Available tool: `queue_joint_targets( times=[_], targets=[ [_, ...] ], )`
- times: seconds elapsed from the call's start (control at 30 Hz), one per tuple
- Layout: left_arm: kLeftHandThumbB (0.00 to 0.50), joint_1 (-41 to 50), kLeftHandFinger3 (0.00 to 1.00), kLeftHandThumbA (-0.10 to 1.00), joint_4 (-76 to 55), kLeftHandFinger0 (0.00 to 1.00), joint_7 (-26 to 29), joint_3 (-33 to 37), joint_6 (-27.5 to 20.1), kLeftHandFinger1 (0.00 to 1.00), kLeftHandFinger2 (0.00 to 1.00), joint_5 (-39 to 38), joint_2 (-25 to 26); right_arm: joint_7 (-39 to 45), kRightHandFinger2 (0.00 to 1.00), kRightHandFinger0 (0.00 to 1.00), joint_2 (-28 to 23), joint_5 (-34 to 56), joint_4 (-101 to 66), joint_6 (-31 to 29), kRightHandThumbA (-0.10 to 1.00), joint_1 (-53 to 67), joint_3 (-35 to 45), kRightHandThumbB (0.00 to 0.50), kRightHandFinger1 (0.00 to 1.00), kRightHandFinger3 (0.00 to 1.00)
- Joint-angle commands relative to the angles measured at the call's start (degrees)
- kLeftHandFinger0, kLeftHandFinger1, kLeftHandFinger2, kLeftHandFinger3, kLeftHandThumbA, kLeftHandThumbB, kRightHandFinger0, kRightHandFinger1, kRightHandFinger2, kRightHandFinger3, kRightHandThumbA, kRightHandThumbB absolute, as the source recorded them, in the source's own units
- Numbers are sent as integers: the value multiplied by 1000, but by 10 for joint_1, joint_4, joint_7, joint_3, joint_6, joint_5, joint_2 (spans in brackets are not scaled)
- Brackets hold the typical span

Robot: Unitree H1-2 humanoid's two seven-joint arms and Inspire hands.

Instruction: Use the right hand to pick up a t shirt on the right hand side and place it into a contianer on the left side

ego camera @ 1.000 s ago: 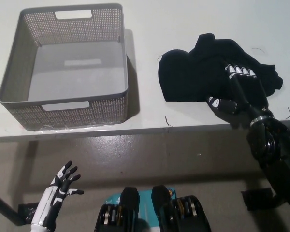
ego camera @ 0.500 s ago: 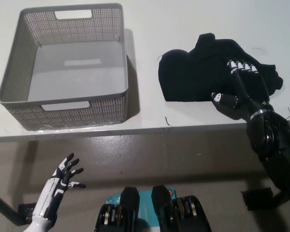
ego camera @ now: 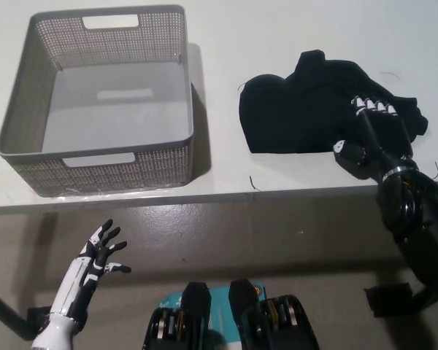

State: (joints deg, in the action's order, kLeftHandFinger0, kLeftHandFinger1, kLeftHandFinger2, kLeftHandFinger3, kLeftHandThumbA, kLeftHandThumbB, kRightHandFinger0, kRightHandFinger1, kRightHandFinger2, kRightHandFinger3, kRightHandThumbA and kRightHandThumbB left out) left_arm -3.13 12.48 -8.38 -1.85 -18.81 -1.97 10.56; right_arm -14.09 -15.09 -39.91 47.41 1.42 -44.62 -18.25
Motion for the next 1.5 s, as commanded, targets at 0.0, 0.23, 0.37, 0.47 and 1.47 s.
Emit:
queue_joint_targets(
  times=[0.0,0.23,0.37,0.47,1.47],
  targets=[
    [361,-5,1000,927,-22,608,-6,1,1,867,995,-6,7,-85,986,821,11,35,12,-50,-100,-19,33,321,876,884],
    [361,-3,1000,926,-25,632,-9,1,7,887,1000,-8,11,-119,677,552,20,39,14,-66,-100,-13,50,309,576,559],
    [371,0,1000,924,-24,627,-6,0,5,878,1000,-7,9,-159,661,552,26,38,6,-59,-100,-7,62,281,544,571],
    [376,2,1000,933,-22,620,-4,1,1,868,993,-3,9,-185,597,508,27,40,14,-77,-100,-7,69,293,469,572],
    [310,32,1000,945,-32,615,5,3,0,857,978,12,-2,-132,566,409,115,63,-75,-93,-100,-223,56,320,428,523]
  ],
)
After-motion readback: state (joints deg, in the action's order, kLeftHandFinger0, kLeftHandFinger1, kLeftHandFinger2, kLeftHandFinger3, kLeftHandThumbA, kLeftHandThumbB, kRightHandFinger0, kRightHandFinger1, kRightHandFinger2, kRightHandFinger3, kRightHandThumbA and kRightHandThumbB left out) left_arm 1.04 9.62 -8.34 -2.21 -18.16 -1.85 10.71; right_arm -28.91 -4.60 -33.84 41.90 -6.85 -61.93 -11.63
